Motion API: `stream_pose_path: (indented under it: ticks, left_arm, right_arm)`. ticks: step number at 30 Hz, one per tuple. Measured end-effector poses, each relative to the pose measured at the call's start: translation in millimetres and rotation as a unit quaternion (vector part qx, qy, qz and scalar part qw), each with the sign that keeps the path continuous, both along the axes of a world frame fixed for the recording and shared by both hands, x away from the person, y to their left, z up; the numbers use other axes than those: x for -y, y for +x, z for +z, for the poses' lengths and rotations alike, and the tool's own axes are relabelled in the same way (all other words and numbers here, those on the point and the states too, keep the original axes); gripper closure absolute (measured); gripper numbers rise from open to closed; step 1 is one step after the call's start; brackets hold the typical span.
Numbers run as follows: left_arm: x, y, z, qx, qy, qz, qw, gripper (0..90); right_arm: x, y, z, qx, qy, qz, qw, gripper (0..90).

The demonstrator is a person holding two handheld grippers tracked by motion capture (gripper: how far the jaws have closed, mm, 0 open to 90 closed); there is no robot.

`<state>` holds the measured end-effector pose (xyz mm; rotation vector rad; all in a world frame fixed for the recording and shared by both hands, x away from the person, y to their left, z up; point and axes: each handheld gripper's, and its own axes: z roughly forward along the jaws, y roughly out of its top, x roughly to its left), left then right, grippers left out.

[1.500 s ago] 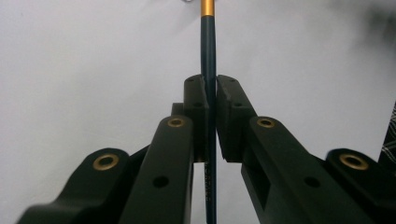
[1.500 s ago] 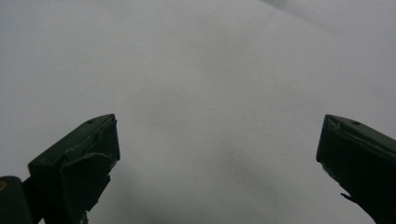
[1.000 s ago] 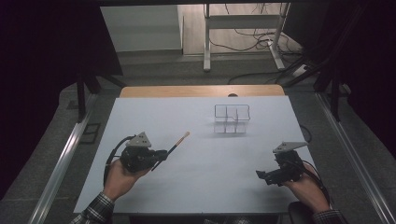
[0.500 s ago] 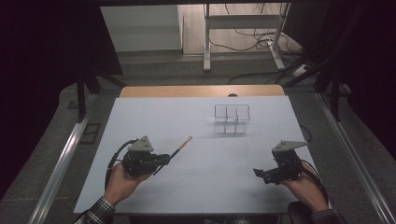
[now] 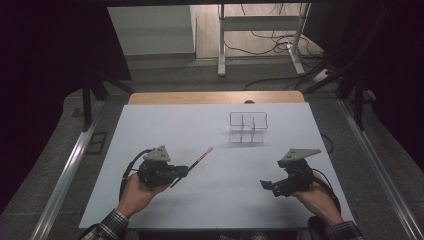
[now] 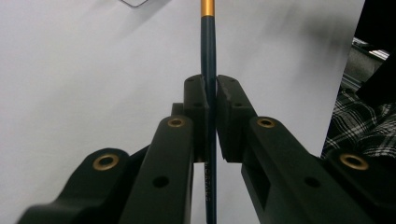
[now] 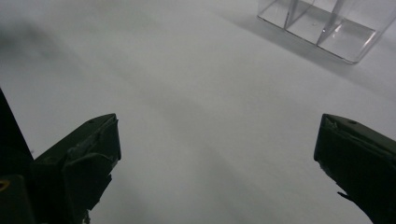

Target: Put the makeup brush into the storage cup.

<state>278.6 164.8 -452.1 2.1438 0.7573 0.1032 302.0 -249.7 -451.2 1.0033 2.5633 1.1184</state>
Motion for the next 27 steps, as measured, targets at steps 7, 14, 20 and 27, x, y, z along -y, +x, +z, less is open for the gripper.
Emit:
stream_pose_path:
  ticks: [7,14,20,27]
  left_arm:
    - [2.7,1.5,-0.6,0.000,-0.004,-0.005,1.0000,83.5]
    - [5.7,1.4,-0.2,0.001,-0.010,-0.010,0.9999,83.5]
    - [9.2,1.2,-0.5,0.001,-0.009,-0.016,0.9998,83.5]
    - [11.5,1.8,-1.5,0.000,-0.011,-0.020,0.9997,83.5]
  right_arm:
    - [-9.3,3.1,2.7,-0.005,0.024,0.002,0.9997,0.0]
    - [-19.4,6.7,4.1,-0.015,0.046,-0.002,0.9988,0.0]
    - [-28.3,8.7,5.4,-0.034,0.074,0.000,0.9967,0.0]
    - [-44.1,11.4,4.2,-0.027,0.065,0.020,0.9973,0.0]
